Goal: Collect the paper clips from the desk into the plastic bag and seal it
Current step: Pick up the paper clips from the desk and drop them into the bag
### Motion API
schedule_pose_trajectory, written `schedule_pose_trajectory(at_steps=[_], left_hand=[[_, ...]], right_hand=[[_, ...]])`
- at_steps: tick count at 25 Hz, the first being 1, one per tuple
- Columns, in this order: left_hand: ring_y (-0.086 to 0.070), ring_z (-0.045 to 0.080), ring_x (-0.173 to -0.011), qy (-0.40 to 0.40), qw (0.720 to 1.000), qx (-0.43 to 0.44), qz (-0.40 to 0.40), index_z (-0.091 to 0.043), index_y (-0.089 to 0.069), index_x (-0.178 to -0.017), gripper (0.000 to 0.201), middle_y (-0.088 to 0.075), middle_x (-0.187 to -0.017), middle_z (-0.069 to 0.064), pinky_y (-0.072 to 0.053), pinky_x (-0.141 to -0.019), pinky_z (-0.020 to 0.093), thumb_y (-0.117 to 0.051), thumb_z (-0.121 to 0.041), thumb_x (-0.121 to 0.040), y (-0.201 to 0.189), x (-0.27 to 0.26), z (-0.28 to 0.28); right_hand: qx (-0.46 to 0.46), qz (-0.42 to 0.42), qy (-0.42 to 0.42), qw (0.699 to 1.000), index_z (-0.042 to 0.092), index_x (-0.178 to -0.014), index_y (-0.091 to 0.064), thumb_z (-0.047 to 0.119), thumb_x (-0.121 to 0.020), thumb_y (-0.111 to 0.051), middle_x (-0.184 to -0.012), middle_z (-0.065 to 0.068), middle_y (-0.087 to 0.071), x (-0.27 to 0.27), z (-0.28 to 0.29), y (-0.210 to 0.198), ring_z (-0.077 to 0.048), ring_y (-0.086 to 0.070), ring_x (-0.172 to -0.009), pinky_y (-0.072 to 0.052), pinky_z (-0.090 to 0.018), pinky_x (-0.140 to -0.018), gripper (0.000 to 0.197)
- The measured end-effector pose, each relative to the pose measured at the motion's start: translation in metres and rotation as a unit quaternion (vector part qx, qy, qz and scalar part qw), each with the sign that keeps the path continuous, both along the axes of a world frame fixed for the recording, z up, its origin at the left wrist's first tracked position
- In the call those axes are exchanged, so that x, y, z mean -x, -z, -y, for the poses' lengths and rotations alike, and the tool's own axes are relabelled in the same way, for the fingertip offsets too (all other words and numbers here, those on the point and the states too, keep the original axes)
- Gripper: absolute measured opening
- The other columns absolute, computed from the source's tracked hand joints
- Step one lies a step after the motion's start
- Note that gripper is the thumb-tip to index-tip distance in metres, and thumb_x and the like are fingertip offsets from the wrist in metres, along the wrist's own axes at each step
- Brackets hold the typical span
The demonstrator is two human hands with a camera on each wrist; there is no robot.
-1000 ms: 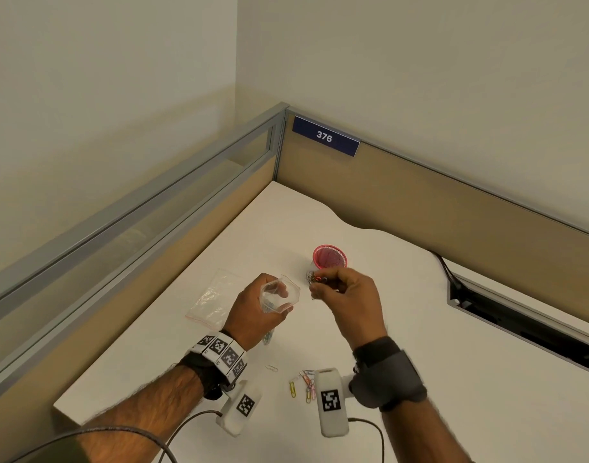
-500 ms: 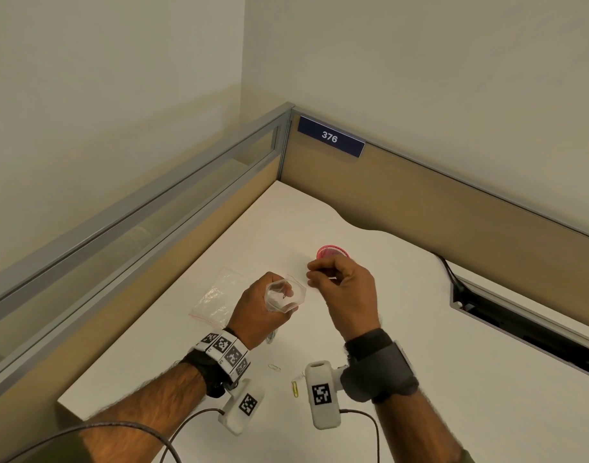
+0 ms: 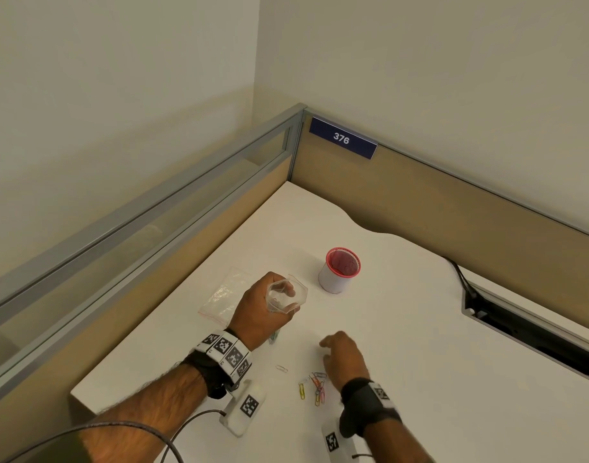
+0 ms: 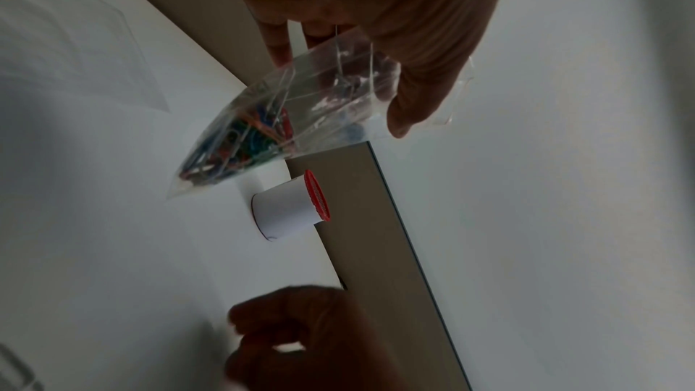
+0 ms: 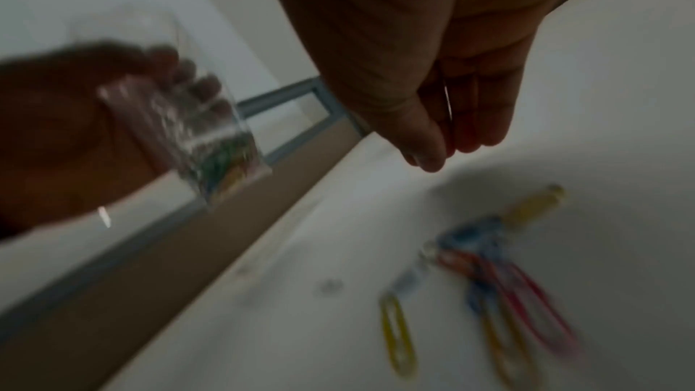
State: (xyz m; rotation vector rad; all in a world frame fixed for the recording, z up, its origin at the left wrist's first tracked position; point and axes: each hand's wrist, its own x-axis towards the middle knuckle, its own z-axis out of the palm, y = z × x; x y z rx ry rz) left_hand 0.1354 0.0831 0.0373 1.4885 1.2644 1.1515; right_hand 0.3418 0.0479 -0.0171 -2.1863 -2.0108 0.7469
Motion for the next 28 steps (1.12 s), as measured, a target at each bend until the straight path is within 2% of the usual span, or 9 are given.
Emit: schedule_pose_trajectory(at_steps=[4, 9, 13, 15, 17, 20, 22, 24, 28], left_hand=[[-0.063, 0.005, -0.101, -0.013, 1.0, -0.007, -0.005, -0.014, -0.061, -0.098, 0.031, -0.069, -0.098, -0.005, -0.046, -0.086, 0.01, -0.081, -0.008, -0.075, 0.0, 0.004, -0.001], [-0.063, 0.007, -0.102, -0.008, 1.0, -0.009, -0.018, -0.014, -0.061, -0.098, 0.03, -0.069, -0.099, -0.005, -0.049, -0.089, 0.018, -0.081, -0.008, -0.076, 0.001, 0.006, -0.001], [-0.063, 0.007, -0.102, -0.005, 1.0, -0.014, -0.016, -0.013, -0.061, -0.097, 0.03, -0.069, -0.098, -0.006, -0.049, -0.09, 0.019, -0.081, -0.008, -0.076, -0.002, 0.008, -0.001], [-0.063, 0.007, -0.102, -0.014, 1.0, -0.013, -0.017, -0.014, -0.061, -0.097, 0.029, -0.069, -0.098, -0.005, -0.047, -0.09, 0.015, -0.081, -0.008, -0.076, -0.002, 0.01, -0.003], [-0.063, 0.008, -0.103, -0.022, 1.0, -0.012, -0.014, -0.014, -0.061, -0.097, 0.029, -0.069, -0.098, -0.005, -0.047, -0.09, 0.015, -0.081, -0.008, -0.076, 0.0, 0.011, -0.004], [-0.065, 0.01, -0.101, -0.02, 1.0, -0.01, -0.009, -0.013, -0.061, -0.096, 0.029, -0.07, -0.097, -0.003, -0.047, -0.089, 0.016, -0.081, -0.007, -0.076, 0.005, 0.006, -0.004], [-0.065, 0.011, -0.1, -0.017, 1.0, -0.007, -0.007, -0.014, -0.061, -0.096, 0.03, -0.07, -0.097, -0.003, -0.046, -0.088, 0.015, -0.082, -0.008, -0.076, 0.007, 0.002, -0.003], [-0.065, 0.011, -0.1, -0.005, 1.0, -0.005, -0.004, -0.014, -0.06, -0.096, 0.03, -0.07, -0.097, -0.003, -0.047, -0.088, 0.015, -0.082, -0.008, -0.075, 0.008, -0.003, -0.002], [-0.064, 0.009, -0.099, 0.001, 1.0, -0.013, -0.002, -0.015, -0.061, -0.097, 0.031, -0.069, -0.097, -0.005, -0.047, -0.087, 0.012, -0.082, -0.008, -0.076, 0.006, -0.007, -0.003]], right_hand=[[-0.017, 0.026, -0.093, 0.995, 0.016, -0.117, -0.06, 0.007, -0.092, -0.04, -0.119, -0.004, -0.054, 0.028, 0.029, 0.013, -0.022, -0.049, -0.109, -0.043, -0.026, -0.094, 0.033], [-0.067, 0.004, -0.189, 0.98, 0.015, -0.118, -0.061, 0.016, -0.097, -0.044, -0.116, -0.004, -0.057, 0.063, 0.025, 0.019, -0.023, -0.052, -0.104, -0.047, -0.031, -0.089, 0.028], [-0.062, 0.07, -0.288, 0.953, 0.009, -0.103, -0.063, 0.016, -0.098, -0.045, -0.102, -0.01, -0.06, 0.062, 0.023, 0.027, -0.025, -0.052, -0.092, -0.046, -0.034, -0.074, 0.02], [-0.049, 0.088, -0.284, 0.954, 0.009, -0.096, -0.064, 0.014, -0.095, -0.045, -0.098, -0.008, -0.06, 0.038, 0.022, 0.03, -0.027, -0.052, -0.093, -0.045, -0.035, -0.073, 0.02], [-0.037, 0.085, -0.256, 0.962, 0.013, -0.097, -0.065, 0.012, -0.092, -0.046, -0.101, -0.005, -0.06, 0.01, 0.023, 0.026, -0.025, -0.053, -0.098, -0.046, -0.034, -0.076, 0.019], [-0.048, 0.033, -0.13, 0.99, 0.02, -0.11, -0.065, 0.013, -0.093, -0.05, -0.112, 0.005, -0.058, -0.029, 0.026, 0.014, -0.016, -0.053, -0.106, -0.045, -0.023, -0.087, 0.024], [-0.052, 0.03, -0.062, 0.996, 0.021, -0.119, -0.062, 0.011, -0.094, -0.047, -0.118, 0.006, -0.056, -0.044, 0.031, 0.01, -0.015, -0.052, -0.111, -0.044, -0.022, -0.092, 0.03], [-0.031, 0.039, -0.057, 0.997, 0.021, -0.121, -0.06, 0.009, -0.093, -0.045, -0.119, 0.003, -0.054, -0.042, 0.038, 0.012, -0.016, -0.05, -0.108, -0.045, -0.022, -0.091, 0.033], [-0.006, 0.026, -0.089, 0.996, 0.02, -0.116, -0.06, 0.016, -0.094, -0.047, -0.112, 0.0, -0.053, -0.014, 0.058, 0.019, -0.019, -0.05, -0.104, -0.045, -0.023, -0.088, 0.025]])
